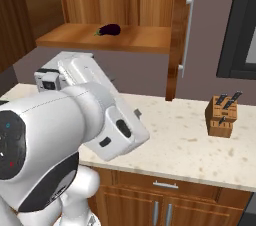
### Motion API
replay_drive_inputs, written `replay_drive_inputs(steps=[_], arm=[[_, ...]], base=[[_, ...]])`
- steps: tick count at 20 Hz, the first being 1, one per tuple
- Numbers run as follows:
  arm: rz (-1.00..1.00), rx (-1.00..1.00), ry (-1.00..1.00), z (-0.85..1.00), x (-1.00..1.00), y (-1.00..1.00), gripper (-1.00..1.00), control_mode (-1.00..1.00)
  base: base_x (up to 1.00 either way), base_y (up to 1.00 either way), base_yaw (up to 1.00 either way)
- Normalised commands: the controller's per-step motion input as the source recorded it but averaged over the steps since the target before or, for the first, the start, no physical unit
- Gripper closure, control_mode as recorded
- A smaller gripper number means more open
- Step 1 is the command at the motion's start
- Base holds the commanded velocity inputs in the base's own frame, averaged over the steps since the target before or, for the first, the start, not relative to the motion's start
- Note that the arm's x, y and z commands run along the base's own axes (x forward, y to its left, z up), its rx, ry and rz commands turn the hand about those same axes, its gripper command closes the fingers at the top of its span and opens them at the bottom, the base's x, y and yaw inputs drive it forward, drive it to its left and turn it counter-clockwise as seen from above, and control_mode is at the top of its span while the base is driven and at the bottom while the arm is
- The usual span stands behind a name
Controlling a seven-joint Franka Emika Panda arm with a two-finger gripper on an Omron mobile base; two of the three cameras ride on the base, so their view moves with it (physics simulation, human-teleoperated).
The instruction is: Pick the eggplant from the counter and place it in the cabinet. Then close the cabinet.
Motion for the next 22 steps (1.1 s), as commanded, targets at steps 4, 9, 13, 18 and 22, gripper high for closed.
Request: replay_drive_inputs(steps=[4, 9, 13, 18, 22], arm=[[-0.12, 0.33, -0.01, 0.0, -0.07, -0.56, -1.0, -1.0], [-0.07, 0.3, 0.0, -0.02, 0.1, -0.44, -1.0, -1.0], [-0.01, 0.31, 0.0, -0.15, 0.26, -0.56, -1.0, -1.0], [0.0, 0.31, -0.13, -0.26, 0.53, -0.36, -1.0, -1.0], [0.01, 0.3, -0.2, -0.28, 0.78, -0.06, -1.0, -1.0]], base=[[0.0, 0.0, 0.0], [0.0, 0.0, 0.0], [0.0, 0.0, 0.0], [0.0, 0.0, 0.0], [0.0, 0.0, 0.0]])
